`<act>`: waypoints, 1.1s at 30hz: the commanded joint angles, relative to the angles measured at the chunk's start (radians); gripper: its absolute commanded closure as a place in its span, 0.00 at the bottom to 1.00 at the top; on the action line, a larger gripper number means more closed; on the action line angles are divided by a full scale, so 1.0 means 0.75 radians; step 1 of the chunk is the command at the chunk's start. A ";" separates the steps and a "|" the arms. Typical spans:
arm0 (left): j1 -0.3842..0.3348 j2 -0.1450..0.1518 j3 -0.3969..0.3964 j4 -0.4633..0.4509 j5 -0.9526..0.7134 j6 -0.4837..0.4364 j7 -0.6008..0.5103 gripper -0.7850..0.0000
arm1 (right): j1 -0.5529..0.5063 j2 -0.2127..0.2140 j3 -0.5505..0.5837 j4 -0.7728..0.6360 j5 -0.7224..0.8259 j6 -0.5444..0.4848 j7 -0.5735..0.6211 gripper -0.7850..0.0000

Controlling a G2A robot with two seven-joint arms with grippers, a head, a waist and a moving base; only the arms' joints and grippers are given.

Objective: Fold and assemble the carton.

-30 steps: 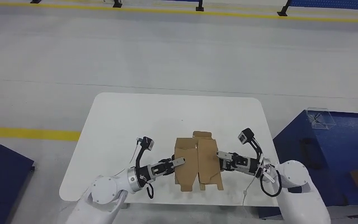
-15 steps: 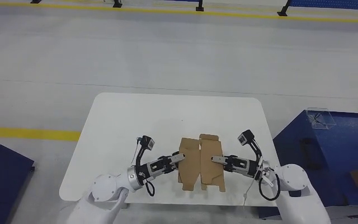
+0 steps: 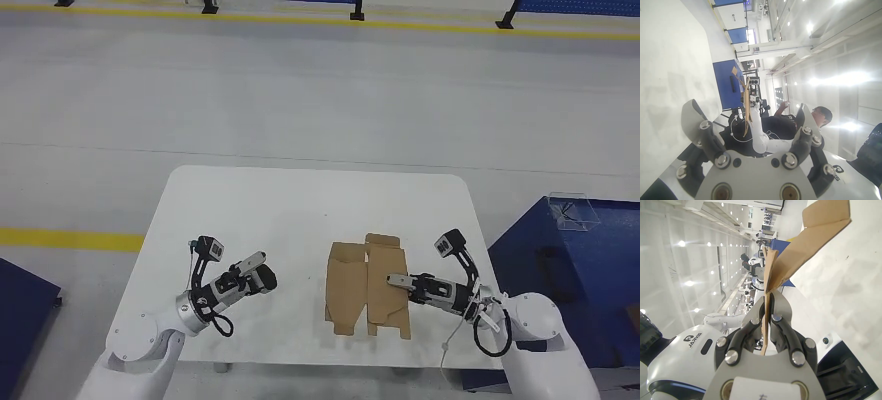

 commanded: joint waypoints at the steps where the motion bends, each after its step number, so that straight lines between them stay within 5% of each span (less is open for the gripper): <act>1: 0.000 0.000 0.000 0.000 0.000 0.000 0.000 0.00 | 0.000 0.000 0.000 0.000 0.000 0.000 0.000 1.00; 14: 0.000 0.000 0.000 0.000 0.000 0.000 0.000 0.00 | -0.017 0.011 0.126 -0.571 0.025 -0.240 -0.231 1.00; 24: 0.000 0.000 0.000 0.000 0.000 0.000 0.000 0.00 | -0.015 0.014 0.077 -0.625 0.011 -0.233 -0.305 1.00; 27: 0.000 0.000 0.000 0.000 0.000 0.000 0.000 0.00 | -0.014 0.013 0.034 -0.580 0.091 -0.157 -0.318 1.00; 33: 0.000 0.000 0.000 0.000 0.000 0.000 0.000 0.00 | 0.074 0.008 -0.106 -0.372 0.690 0.340 -0.120 1.00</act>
